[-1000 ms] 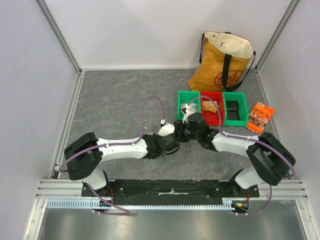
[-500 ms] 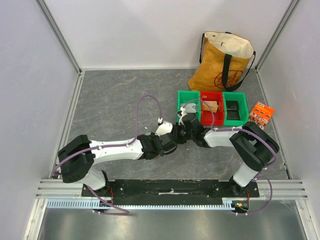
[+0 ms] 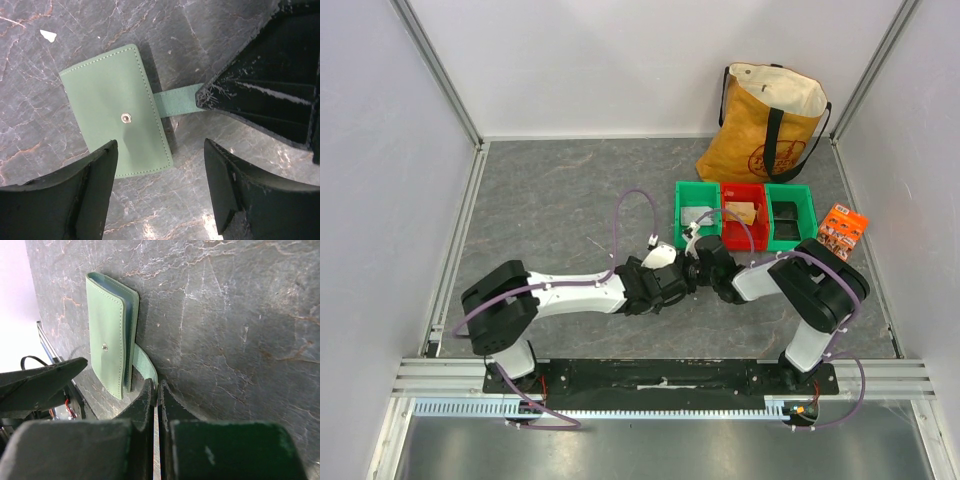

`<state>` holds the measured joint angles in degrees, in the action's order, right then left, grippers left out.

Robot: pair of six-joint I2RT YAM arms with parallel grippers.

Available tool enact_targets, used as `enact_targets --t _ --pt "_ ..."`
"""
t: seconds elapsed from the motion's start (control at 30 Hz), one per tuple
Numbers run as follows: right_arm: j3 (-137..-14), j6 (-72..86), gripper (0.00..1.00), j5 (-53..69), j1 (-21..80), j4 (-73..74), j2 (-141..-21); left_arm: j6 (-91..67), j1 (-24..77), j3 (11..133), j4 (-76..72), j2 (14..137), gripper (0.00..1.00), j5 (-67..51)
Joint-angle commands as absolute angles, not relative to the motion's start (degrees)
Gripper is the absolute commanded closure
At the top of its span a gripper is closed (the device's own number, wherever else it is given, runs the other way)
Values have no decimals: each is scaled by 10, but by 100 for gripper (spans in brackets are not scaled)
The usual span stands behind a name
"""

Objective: Take the credit cards out of the card holder
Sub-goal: Open the card holder at the center of the board.

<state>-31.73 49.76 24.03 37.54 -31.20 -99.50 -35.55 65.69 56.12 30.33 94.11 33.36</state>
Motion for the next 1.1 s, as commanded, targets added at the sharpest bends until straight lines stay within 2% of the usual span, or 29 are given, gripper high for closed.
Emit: enact_targets --t 0.0,0.43,0.53,0.8,1.07 --pt "-300 503 100 253 373 -350 -1010 -339 654 603 331 975 24 384" --pt "-280 490 100 268 367 -358 -1015 -336 638 620 360 1017 26 427" --pt "-279 484 100 270 366 -353 -1014 -333 633 621 364 1017 30 429" --pt "-280 454 100 266 366 -312 -1001 -324 601 610 374 947 37 430" --pt "-283 419 100 267 366 -269 -989 -301 543 582 349 877 39 403"
